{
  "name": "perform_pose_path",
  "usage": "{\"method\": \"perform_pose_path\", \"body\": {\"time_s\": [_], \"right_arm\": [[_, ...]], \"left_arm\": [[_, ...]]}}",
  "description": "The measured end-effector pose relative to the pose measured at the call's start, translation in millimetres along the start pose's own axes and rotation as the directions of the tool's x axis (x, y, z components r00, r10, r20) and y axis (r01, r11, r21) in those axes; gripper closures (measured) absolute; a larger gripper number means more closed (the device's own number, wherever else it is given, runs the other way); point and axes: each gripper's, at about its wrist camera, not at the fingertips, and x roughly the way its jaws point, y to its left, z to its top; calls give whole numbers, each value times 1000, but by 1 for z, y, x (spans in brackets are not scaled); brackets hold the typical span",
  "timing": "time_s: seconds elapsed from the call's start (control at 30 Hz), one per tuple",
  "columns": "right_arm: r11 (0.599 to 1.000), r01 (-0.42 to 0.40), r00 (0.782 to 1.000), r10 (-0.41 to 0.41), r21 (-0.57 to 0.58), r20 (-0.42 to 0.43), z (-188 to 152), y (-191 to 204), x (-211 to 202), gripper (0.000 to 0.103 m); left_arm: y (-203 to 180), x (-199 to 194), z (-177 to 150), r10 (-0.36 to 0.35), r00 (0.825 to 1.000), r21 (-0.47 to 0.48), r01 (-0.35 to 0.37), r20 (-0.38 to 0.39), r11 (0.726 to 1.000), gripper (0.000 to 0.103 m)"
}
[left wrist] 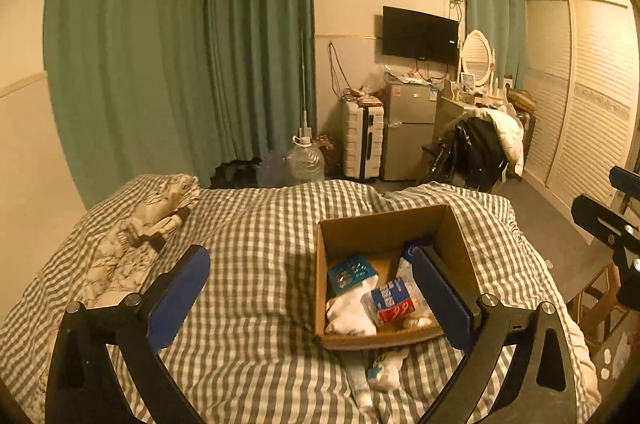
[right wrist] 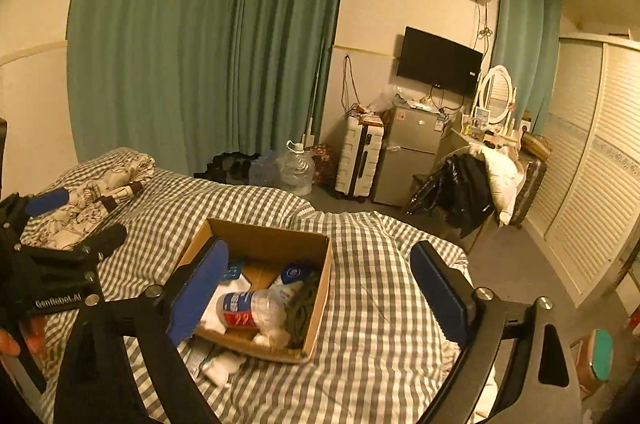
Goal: Organize objects
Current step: 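Grasp the white toothpaste tube with the left gripper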
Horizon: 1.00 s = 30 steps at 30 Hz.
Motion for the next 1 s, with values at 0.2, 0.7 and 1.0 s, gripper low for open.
{"method": "perform_pose_path", "body": {"time_s": [0.2, 0.7, 1.0], "right_arm": [[1000, -9, 1000, 9, 1, -9, -25, 12, -29, 2], [997, -25, 970, 41, 72, -238, -138, 15, 52, 1], [996, 1, 948, 26, 87, -318, -169, 7, 80, 1]], "left_arm": [[-1, -15, -28, 1, 1000, -17, -2, -20, 1000, 0], [-15, 54, -135, 38, 968, -50, -52, -249, 997, 0], [-28, 82, -156, 49, 952, -42, -64, -301, 997, 6]]}}
